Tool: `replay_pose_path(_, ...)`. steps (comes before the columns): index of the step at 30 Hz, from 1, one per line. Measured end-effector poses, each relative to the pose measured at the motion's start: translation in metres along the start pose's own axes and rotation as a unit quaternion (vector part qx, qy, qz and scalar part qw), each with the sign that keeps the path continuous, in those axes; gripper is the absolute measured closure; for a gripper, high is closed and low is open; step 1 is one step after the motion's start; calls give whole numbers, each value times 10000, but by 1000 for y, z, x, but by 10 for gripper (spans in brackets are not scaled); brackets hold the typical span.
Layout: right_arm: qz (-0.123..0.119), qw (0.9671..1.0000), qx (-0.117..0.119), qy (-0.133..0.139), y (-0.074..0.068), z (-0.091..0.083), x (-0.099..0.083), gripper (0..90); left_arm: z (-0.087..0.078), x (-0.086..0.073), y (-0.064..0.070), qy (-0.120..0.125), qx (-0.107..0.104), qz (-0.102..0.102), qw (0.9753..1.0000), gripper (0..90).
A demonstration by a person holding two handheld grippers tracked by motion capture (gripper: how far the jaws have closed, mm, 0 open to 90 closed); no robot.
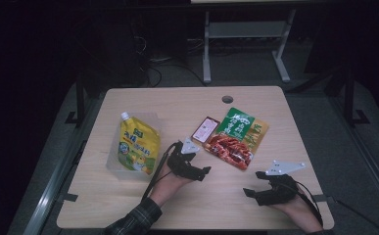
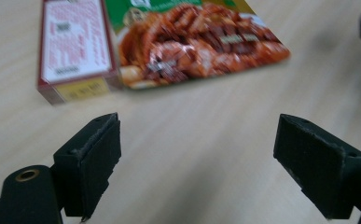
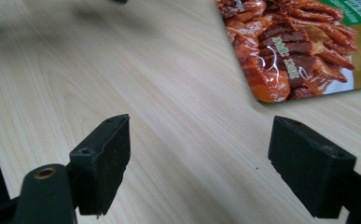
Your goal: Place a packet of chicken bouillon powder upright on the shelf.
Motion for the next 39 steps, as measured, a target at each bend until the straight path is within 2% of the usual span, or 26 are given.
replay_pose_path(6,-74,10000,11,-38,-1,0,-1,204,9,14,-22,31,233,-36,9997,144)
replay_pose_path(8,-71,10000,23,-36,-1,0,-1,203,16,18,-28,31,316,-94,9995,144)
replay_pose_path(11,-77,10000,32,-35,-1,0,-1,204,27,24,-35,-27,439,-51,9990,144)
replay_pose_path(13,-83,10000,38,-38,-1,0,-1,204,35,29,-40,18,519,-148,9985,145)
replay_pose_path(19,-144,9999,66,-52,-1,1,-1,204,58,33,-60,-155,738,-243,9969,152)
replay_pose_path(22,-134,9999,91,-49,-1,2,0,204,66,30,-70,-190,749,-413,9962,163)
replay_pose_path(29,-175,9998,110,-51,0,3,1,204,76,21,-84,-363,712,-576,9951,188)
replay_pose_path(32,-139,9998,92,-52,-2,2,2,204,78,18,-86,-360,614,-651,9953,207)
replay_pose_path(33,-201,9997,102,-16,-2,3,3,204,79,17,-86,-373,620,-636,9953,210)
replay_pose_path(39,-162,9998,79,-73,-2,5,2,205,84,13,-85,-389,531,-705,9953,260)
Point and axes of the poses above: each handheld gripper's, and its own axes: z roughly forward along the jaws, x roughly out of its top, y roughly to its right, the point moved 5 cm from there along z, roughly forward along the jaws, and after that the axes turned 11 degrees about z, right-handed, at the moved point
